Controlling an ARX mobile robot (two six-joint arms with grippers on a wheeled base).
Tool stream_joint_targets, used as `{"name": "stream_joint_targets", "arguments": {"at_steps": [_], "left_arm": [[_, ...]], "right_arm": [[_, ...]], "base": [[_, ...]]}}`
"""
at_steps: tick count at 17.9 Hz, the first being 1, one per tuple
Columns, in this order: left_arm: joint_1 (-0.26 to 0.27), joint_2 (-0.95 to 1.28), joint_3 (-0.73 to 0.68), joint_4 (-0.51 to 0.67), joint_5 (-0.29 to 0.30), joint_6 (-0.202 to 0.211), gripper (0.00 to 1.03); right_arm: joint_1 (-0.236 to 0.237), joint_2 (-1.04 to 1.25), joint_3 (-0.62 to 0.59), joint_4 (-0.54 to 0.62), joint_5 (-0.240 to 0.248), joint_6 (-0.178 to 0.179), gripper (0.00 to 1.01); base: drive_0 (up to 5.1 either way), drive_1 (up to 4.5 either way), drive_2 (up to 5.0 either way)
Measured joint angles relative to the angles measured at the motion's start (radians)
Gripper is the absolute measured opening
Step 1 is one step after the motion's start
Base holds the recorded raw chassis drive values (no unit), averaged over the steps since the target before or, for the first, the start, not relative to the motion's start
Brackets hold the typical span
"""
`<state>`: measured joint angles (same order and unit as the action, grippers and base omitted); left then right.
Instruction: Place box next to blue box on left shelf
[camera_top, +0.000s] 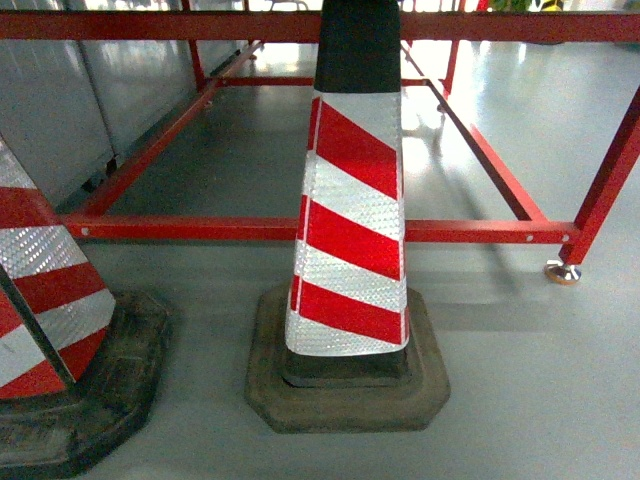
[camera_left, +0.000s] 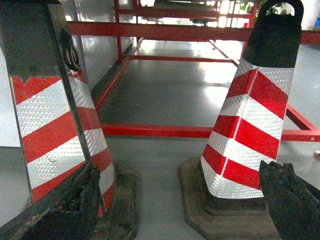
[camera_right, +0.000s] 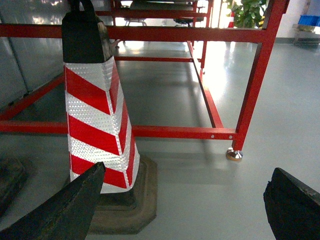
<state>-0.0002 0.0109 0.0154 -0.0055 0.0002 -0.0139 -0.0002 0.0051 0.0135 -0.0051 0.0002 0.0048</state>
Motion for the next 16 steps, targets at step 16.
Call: {"name": "stream_joint_targets", "arguments": {"at_steps": [16], "left_arm": [[0.000, 0.000, 0.000, -0.003, 0.000, 0.000, 0.98]], "right_arm": [[0.000, 0.000, 0.000, -0.002, 0.000, 0.000, 0.98]], "base": [[0.0, 0.00, 0.0]]}}
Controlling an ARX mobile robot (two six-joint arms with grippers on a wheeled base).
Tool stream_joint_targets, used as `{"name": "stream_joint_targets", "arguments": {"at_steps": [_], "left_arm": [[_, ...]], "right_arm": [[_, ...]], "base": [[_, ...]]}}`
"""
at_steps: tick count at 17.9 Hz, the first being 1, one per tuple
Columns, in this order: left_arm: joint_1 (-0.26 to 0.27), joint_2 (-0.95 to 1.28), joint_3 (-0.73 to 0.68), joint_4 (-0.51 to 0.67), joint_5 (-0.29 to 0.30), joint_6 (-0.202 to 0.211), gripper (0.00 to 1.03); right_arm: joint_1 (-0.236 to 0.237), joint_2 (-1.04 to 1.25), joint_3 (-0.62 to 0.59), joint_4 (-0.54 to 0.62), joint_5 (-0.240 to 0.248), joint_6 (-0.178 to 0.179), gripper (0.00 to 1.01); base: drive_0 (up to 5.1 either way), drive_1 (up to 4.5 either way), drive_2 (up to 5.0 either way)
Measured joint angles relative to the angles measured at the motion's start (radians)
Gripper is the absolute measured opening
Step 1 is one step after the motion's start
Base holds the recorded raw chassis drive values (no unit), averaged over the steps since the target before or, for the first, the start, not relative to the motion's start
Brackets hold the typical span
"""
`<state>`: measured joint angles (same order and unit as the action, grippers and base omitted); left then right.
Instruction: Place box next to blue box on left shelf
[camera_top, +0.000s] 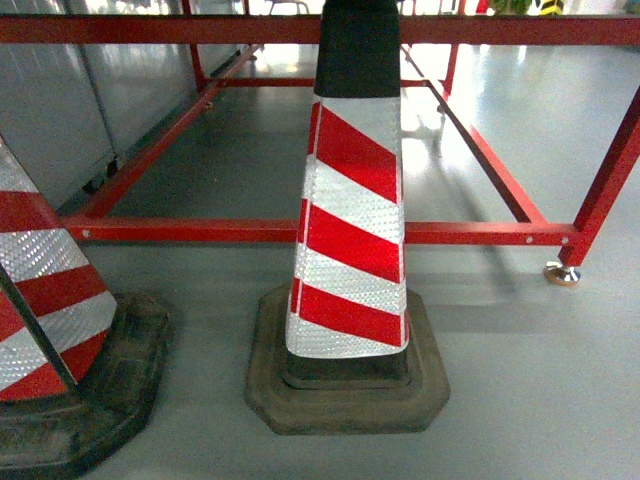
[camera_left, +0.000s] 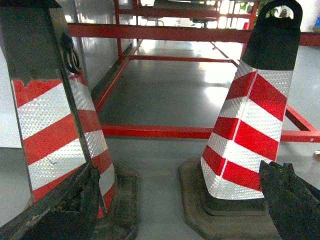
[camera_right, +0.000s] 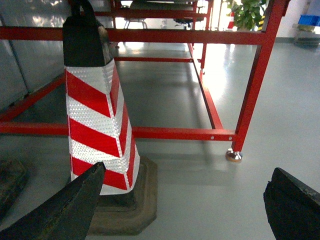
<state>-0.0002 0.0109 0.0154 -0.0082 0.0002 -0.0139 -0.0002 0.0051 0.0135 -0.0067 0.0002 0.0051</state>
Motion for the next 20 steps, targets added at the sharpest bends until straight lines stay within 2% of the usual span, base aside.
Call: {"name": "stream_joint_targets", "arguments": {"at_steps": [20], "left_arm": [[0.000, 0.000, 0.000, 0.003, 0.000, 0.004, 0.98]], "right_arm": [[0.000, 0.000, 0.000, 0.003, 0.000, -0.003, 0.98]], "base": [[0.0, 0.00, 0.0]]}}
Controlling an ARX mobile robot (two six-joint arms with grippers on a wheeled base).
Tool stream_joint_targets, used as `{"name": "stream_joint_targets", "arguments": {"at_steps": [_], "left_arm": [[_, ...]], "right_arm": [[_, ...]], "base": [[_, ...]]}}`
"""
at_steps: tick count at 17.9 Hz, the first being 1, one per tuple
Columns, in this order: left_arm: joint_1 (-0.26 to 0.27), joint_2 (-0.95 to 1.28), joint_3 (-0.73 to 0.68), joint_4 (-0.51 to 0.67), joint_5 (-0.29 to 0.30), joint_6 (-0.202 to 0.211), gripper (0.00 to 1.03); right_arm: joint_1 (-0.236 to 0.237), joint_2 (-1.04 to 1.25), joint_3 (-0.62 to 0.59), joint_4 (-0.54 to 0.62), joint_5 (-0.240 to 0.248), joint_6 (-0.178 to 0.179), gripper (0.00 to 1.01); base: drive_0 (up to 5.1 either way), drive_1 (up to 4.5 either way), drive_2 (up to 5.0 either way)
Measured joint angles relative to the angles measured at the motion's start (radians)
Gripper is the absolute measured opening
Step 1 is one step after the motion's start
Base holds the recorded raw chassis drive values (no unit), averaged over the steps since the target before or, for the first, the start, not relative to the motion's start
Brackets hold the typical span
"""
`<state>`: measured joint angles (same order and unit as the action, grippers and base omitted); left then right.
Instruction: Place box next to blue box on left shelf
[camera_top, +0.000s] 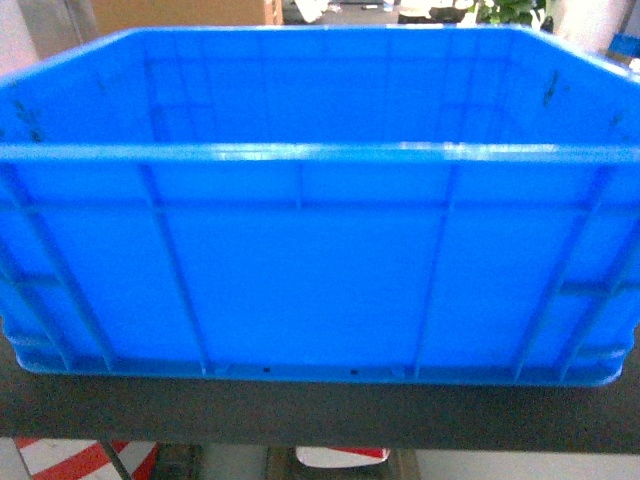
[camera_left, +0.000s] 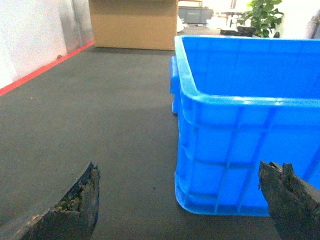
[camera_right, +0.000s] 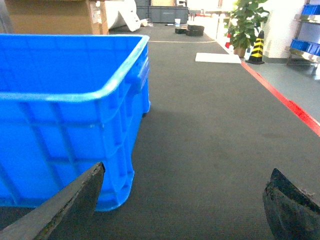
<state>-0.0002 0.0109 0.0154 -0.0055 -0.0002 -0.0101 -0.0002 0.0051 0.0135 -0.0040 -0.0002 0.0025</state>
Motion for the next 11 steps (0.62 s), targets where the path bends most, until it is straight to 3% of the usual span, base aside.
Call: {"name": "stream_joint_targets", "arguments": {"at_steps": [11], "left_arm": [[0.000, 0.000, 0.000, 0.001, 0.000, 0.003, 0.98]], "right_arm": [[0.000, 0.000, 0.000, 0.001, 0.000, 0.000, 0.98]], "base": [[0.0, 0.00, 0.0]]}}
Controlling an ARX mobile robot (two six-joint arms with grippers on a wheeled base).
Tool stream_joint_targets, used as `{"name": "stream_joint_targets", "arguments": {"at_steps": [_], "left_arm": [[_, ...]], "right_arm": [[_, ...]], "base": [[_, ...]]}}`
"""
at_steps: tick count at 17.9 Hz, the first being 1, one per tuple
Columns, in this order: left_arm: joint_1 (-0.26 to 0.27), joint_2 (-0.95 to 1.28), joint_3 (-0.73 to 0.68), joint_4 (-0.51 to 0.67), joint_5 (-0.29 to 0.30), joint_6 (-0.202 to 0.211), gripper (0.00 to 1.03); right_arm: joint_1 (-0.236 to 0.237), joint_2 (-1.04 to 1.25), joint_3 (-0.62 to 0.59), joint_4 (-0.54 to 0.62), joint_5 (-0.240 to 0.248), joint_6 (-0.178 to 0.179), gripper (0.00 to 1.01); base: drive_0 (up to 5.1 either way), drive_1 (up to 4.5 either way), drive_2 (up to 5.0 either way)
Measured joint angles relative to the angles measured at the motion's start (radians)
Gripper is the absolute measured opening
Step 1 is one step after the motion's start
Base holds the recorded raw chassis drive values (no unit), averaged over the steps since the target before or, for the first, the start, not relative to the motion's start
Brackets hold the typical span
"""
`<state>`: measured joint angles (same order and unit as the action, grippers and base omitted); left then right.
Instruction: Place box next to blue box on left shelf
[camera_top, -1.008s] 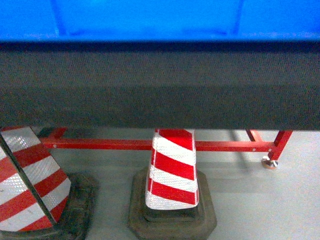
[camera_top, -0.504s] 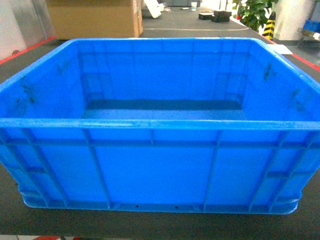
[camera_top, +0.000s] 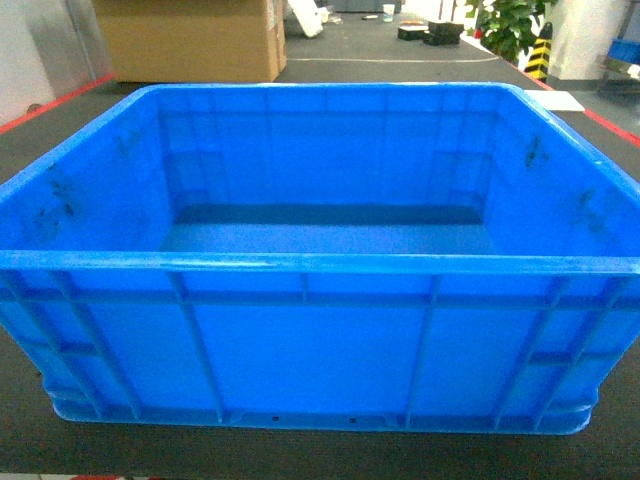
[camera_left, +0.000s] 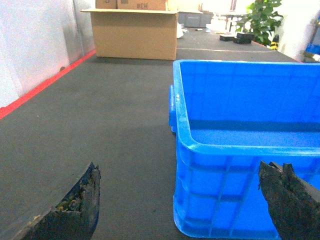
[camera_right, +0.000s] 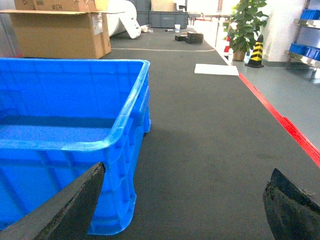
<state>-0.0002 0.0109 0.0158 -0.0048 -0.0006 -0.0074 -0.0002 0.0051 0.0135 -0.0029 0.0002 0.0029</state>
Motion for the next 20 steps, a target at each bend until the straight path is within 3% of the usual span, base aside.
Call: {"name": "stream_joint_targets", "arguments": {"at_steps": [20], "left_arm": [[0.000, 0.000, 0.000, -0.001, 0.000, 0.000, 0.98]], "right_arm": [[0.000, 0.000, 0.000, -0.003, 0.000, 0.000, 0.98]], "base": [[0.0, 0.00, 0.0]]}}
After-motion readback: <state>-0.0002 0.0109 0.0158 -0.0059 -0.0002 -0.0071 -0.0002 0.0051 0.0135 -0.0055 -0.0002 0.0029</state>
